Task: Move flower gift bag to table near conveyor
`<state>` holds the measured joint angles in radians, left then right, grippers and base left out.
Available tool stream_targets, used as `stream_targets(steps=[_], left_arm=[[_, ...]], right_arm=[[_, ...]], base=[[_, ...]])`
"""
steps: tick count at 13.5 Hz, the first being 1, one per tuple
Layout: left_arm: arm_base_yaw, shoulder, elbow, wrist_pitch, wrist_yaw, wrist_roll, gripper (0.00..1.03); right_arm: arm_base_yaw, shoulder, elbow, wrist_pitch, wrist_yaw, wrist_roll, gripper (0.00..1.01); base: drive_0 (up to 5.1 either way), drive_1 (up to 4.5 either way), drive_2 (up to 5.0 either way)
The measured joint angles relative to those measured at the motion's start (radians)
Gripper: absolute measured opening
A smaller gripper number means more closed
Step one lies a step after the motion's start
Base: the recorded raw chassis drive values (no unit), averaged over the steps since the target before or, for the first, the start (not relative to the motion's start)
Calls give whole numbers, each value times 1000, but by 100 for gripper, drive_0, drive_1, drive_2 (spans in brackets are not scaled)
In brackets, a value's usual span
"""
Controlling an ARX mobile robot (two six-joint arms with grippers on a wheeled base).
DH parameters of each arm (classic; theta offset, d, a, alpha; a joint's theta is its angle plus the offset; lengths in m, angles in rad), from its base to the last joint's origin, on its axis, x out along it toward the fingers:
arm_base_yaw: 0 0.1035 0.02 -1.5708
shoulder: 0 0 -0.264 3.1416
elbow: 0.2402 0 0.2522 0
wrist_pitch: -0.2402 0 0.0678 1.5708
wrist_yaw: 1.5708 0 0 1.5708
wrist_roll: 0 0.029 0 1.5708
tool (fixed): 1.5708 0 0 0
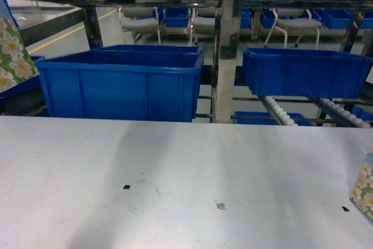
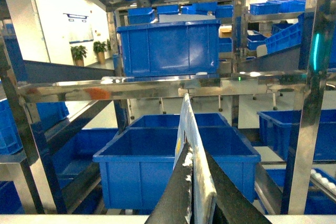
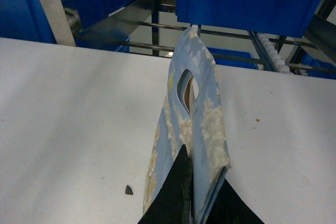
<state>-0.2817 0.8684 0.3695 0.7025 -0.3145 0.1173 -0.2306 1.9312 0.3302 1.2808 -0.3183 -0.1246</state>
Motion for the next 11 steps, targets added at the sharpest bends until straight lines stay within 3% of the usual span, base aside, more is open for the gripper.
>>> stream_targets(steps=[4, 8, 11], left_arm=[[0, 0, 0, 0, 0, 0, 2], [0, 0, 0, 0, 0, 0, 2], [0, 0, 0, 0, 0, 0, 2]], right_arm=[[91, 70, 3, 14, 37, 8, 2], [114, 92, -10, 31, 66, 14, 2], [119, 68, -67, 3, 103, 32, 35]], base=[[0, 0, 0], [0, 0, 0], [0, 0, 0]])
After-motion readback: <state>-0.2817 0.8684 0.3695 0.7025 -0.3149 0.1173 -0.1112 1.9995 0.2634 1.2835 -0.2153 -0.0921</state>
